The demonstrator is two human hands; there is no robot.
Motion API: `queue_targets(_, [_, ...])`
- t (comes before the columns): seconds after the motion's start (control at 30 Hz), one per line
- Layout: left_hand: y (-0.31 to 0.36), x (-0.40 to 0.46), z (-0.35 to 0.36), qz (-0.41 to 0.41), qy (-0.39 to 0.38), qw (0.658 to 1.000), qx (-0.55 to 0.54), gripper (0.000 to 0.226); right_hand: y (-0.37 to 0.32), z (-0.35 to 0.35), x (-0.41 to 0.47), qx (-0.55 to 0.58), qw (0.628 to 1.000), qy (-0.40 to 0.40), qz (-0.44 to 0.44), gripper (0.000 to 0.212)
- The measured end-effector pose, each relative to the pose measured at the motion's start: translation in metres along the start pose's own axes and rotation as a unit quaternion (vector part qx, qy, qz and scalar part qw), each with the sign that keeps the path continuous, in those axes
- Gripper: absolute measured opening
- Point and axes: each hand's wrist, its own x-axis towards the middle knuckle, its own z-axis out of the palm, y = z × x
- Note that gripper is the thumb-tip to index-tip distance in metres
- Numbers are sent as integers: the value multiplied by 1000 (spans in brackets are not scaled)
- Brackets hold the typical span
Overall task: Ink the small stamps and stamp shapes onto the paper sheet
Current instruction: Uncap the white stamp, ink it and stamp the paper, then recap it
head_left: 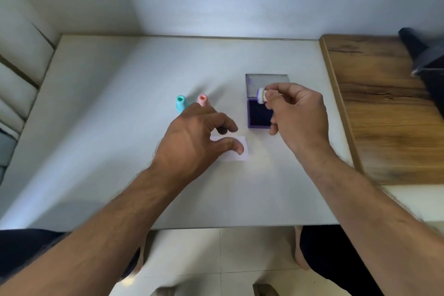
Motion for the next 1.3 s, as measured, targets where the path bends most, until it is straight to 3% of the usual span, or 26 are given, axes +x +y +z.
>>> queue_targets(0.17, [-8, -2, 4, 39, -28, 998, 44, 40, 9, -1, 3, -162, 984, 25, -72, 14])
queue_targets(0.3, [-10, -3, 6, 44, -23, 998, 39, 38, 16, 0, 4, -219, 972, 24, -82, 11])
queue_targets(0.63, [-18, -2, 5, 35, -24, 999, 31, 49, 14, -6, 7, -213, 974, 31, -72, 14])
queue_targets(1.3, [-21, -4, 2, 55, -10, 998, 41, 47, 15, -8, 10, -222, 972, -8, -73, 17])
